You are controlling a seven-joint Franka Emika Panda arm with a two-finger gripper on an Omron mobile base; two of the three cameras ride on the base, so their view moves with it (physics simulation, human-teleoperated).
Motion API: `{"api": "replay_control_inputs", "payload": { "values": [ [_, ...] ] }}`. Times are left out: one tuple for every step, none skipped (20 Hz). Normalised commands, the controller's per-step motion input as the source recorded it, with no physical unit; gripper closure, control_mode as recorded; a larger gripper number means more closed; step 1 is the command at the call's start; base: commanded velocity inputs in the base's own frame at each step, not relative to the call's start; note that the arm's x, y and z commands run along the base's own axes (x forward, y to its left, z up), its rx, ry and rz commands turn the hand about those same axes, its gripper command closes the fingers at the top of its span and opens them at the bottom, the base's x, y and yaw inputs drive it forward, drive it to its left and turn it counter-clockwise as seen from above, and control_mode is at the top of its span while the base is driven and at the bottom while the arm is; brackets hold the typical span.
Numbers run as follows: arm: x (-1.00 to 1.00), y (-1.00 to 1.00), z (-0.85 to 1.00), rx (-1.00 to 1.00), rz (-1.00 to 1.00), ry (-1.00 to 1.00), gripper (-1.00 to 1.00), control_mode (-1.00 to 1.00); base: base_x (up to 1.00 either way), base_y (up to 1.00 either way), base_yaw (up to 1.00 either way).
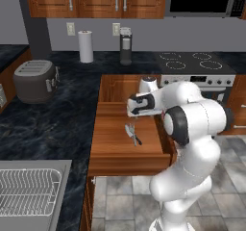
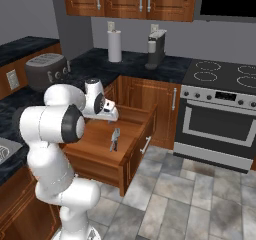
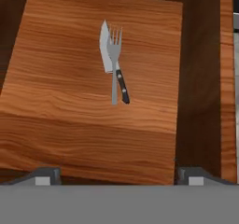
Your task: Pick up the metallic utensils from the counter and place them in the open drawer. Make sure not to pick up any wooden utensils.
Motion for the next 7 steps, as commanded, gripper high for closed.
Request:
{"api": "replay_control_inputs", "payload": {
  "values": [
    [-1.0,-0.01,0.76,0.0,0.0,-0.16,-1.0,-1.0,0.0,0.0,0.0],
    [-1.0,-0.07,0.81,0.0,0.0,-0.15,-1.0,-1.0,0.0,0.0,0.0],
    [-1.0,-0.11,0.87,0.0,0.0,-0.13,-1.0,-1.0,0.0,0.0,0.0],
    [-1.0,-0.15,0.89,0.0,0.0,-0.11,-1.0,-1.0,0.0,0.0,0.0],
    [-0.93,-0.16,0.92,0.0,0.0,-0.07,-1.0,-1.0,0.0,0.0,0.0],
    [-0.88,-0.19,0.94,0.0,0.0,-0.04,-1.0,-1.0,0.0,0.0,0.0],
    [-0.8,-0.21,0.97,0.0,0.0,-0.01,-1.0,-1.0,0.0,0.0,0.0]
  ]
}}
